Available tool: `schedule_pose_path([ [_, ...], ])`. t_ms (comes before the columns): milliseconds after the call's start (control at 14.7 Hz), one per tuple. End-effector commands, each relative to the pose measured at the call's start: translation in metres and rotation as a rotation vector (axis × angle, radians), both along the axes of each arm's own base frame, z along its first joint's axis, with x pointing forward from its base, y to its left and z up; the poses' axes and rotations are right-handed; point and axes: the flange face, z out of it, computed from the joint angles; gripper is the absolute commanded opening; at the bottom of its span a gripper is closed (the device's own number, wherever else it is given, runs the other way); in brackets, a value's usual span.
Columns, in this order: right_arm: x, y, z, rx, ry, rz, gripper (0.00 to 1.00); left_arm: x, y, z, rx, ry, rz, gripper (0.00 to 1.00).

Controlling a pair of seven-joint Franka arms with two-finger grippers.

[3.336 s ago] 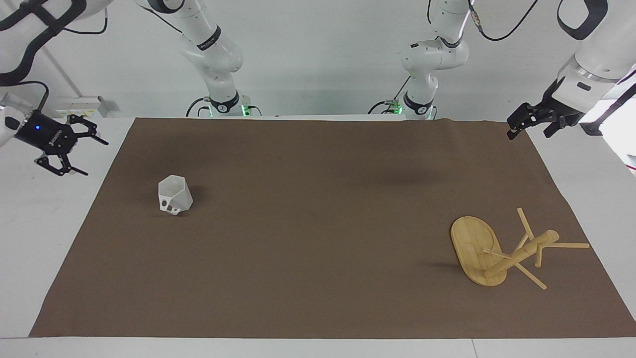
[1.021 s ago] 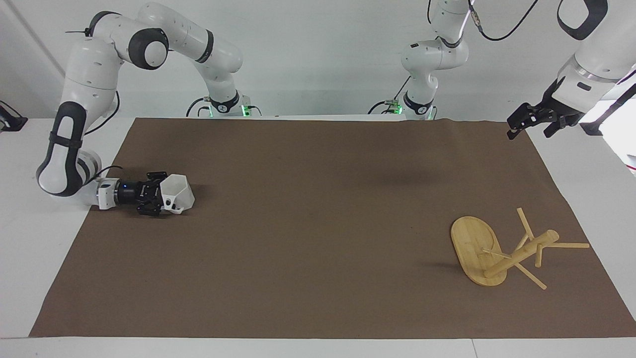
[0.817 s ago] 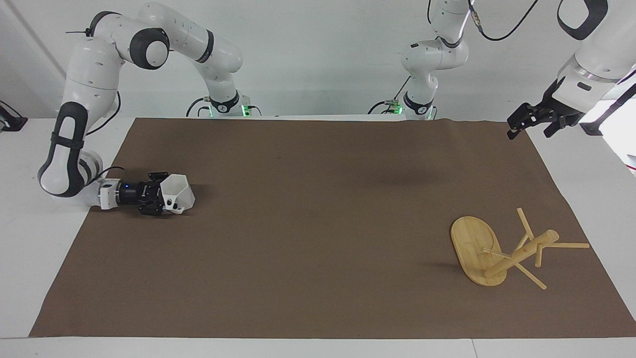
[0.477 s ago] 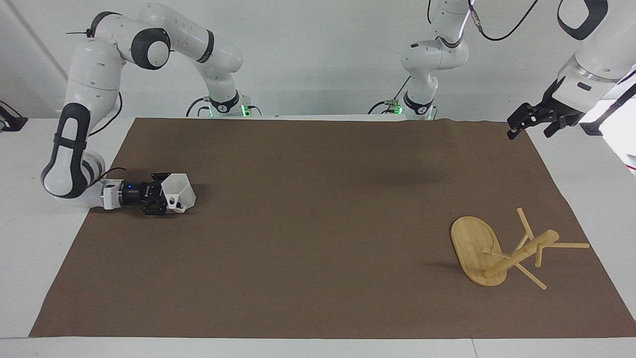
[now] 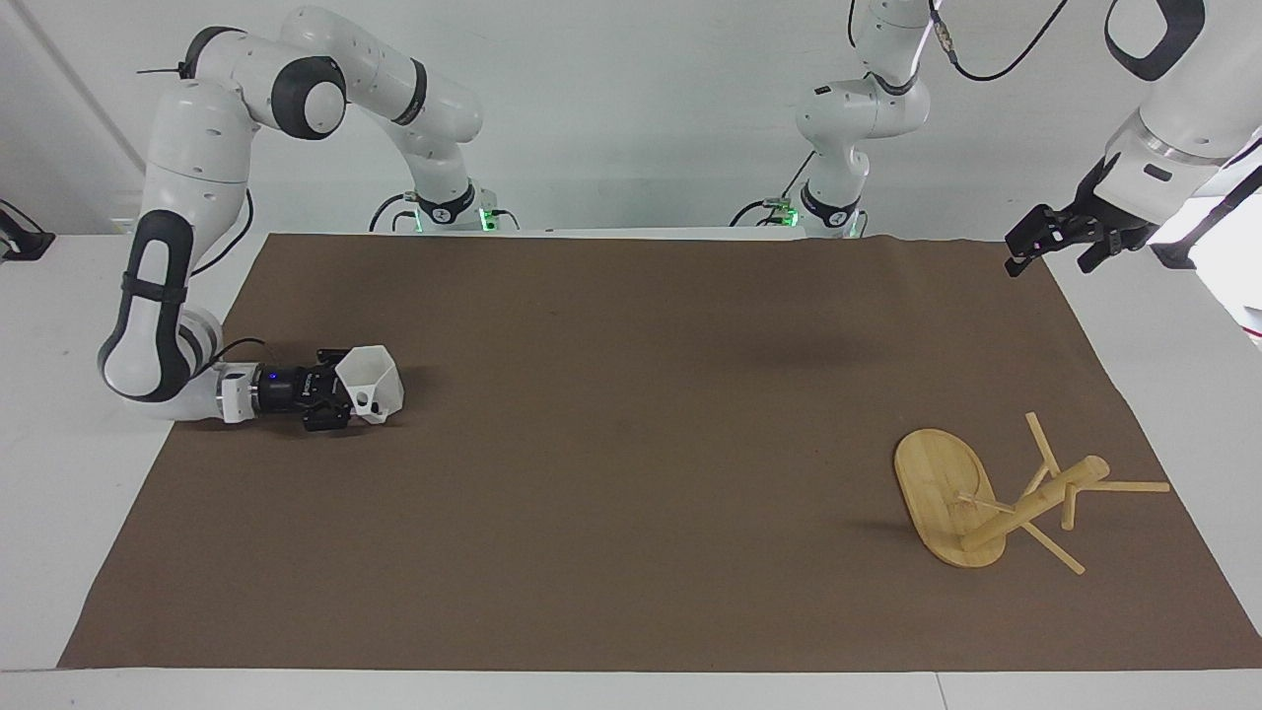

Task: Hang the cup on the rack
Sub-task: 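Carry the cup toward center while the left gripper reaches toward it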

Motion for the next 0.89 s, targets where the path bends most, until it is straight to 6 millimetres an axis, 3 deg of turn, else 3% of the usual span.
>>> schedule_pose_path([
  [0,0.012,0.034,0.034,-0.009,0.021,-0.021,0.11,-0.010,0.002,0.001,0.003,0.001,0.017,1.00],
  [136,0.019,0.066,0.066,-0.042,0.040,-0.049,0.11,-0.010,0.002,0.001,0.004,-0.001,0.018,1.00],
  [204,0.024,0.091,0.075,-0.030,0.052,-0.047,0.11,-0.010,0.002,0.002,0.006,-0.004,0.018,1.00],
  [409,0.041,0.161,0.076,0.027,0.068,-0.073,0.11,-0.006,-0.016,0.001,0.005,-0.038,0.020,1.00],
  [545,0.052,0.211,0.081,0.046,0.085,-0.088,0.11,-0.011,-0.071,-0.004,0.008,-0.078,0.066,1.00],
  [681,0.062,0.258,0.097,0.032,0.091,-0.127,0.11,-0.020,-0.117,-0.005,0.004,-0.102,0.074,1.00],
  [817,0.068,0.291,0.115,0.007,0.117,-0.168,0.11,-0.029,-0.157,-0.005,-0.002,-0.115,0.092,1.00],
])
